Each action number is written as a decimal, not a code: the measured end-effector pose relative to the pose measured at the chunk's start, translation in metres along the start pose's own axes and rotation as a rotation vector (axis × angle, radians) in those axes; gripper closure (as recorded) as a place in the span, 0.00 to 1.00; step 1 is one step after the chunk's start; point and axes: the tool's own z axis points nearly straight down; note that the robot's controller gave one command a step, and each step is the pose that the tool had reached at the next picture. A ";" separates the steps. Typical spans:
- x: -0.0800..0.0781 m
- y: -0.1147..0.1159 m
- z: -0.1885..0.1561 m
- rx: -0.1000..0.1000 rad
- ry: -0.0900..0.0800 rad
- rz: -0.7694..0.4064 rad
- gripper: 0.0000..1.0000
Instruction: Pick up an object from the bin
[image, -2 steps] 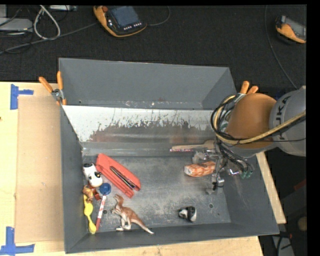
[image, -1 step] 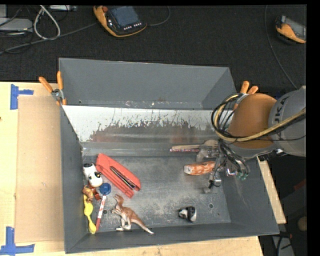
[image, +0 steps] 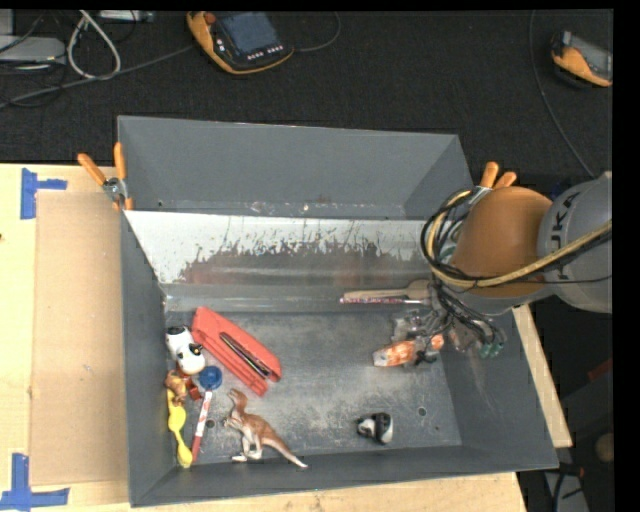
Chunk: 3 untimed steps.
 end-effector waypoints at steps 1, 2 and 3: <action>0.000 0.000 0.000 0.000 0.000 0.000 1.00; 0.000 0.000 -0.002 -0.001 0.000 0.000 1.00; 0.000 0.001 -0.017 -0.001 0.000 0.000 1.00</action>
Offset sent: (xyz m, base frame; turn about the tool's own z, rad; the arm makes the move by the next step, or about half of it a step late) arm 0.0001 -0.0002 0.0036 0.0000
